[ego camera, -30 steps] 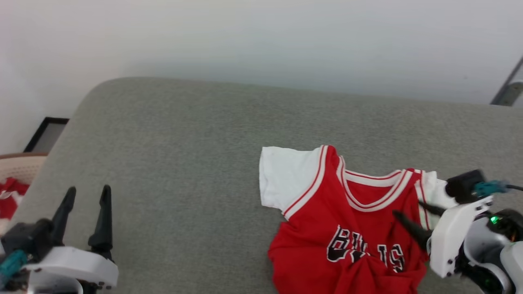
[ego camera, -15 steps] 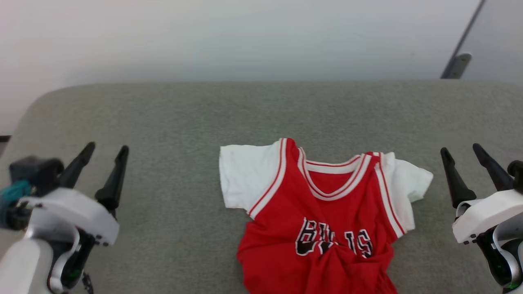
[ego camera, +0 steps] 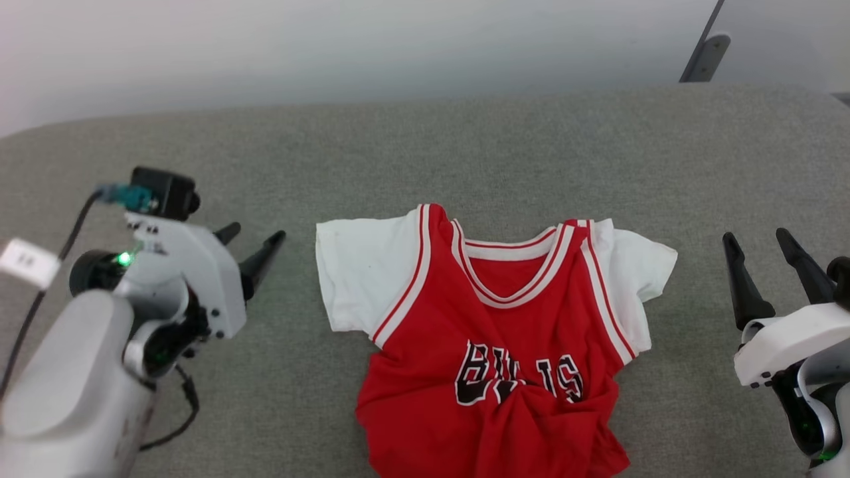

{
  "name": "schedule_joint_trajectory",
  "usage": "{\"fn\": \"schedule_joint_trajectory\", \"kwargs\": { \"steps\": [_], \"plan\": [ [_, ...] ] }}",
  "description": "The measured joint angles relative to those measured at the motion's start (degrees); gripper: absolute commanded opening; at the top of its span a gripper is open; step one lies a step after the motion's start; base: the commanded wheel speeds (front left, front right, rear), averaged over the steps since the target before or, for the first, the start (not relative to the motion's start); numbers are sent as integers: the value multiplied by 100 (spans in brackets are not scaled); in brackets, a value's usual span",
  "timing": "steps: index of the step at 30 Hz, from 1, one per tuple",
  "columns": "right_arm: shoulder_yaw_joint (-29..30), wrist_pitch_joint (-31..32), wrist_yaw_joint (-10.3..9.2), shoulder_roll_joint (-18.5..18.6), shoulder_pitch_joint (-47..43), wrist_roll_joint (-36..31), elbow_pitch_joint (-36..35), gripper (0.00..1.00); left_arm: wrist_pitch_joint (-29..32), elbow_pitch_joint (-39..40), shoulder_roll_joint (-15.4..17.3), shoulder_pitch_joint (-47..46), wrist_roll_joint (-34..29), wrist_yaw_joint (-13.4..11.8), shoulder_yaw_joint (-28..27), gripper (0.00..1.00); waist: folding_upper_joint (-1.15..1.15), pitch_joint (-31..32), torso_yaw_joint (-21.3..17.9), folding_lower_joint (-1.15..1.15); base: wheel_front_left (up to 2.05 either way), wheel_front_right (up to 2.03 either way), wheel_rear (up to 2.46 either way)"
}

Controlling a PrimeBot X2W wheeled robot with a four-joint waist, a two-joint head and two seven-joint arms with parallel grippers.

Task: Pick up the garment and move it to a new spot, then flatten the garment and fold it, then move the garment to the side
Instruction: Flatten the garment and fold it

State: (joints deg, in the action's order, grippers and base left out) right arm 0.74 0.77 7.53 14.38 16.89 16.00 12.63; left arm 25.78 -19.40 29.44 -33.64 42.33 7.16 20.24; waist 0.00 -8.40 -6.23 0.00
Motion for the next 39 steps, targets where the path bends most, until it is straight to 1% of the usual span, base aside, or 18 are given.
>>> {"fn": "schedule_joint_trajectory", "kwargs": {
  "steps": [2,5,14,21,28,36,37,38,39],
  "plan": [
    [25,-1,0,-14,21,-5,-4,100,359,-287,-41,-244,87,4,194,100,0,-67,-12,0,0,0,0],
    [54,31,0,-38,45,-62,-12,100,704,-713,-122,-587,114,15,412,100,0,-169,-29,0,0,0,0],
    [90,77,0,-113,202,-181,-91,100,1168,-1784,-441,-1543,235,15,764,100,0,-507,-112,0,0,0,0],
    [80,70,0,-178,318,-202,-83,100,1177,-2239,-597,-2077,197,16,1062,100,0,-799,-208,0,0,0,0],
    [8,25,0,-221,479,-209,-1,100,1189,-2719,-625,-2450,94,16,1479,100,0,-1034,-289,0,0,0,0],
    [-14,25,0,-264,592,-229,107,100,993,-3254,-788,-2731,91,18,1763,100,0,-1216,-362,0,0,0,0],
    [-11,24,0,-261,594,-241,112,100,1000,-3322,-809,-2758,131,23,1773,53,0,-1232,-367,0,0,0,0],
    [-10,24,0,-263,594,-242,124,100,1021,-3371,-834,-2788,175,22,1798,14,0,-1246,-371,0,0,0,0],
    [-9,24,0,-265,595,-242,131,100,1034,-3426,-853,-2822,215,21,1813,0,0,-1256,-375,0,0,0,0]
  ]
}}
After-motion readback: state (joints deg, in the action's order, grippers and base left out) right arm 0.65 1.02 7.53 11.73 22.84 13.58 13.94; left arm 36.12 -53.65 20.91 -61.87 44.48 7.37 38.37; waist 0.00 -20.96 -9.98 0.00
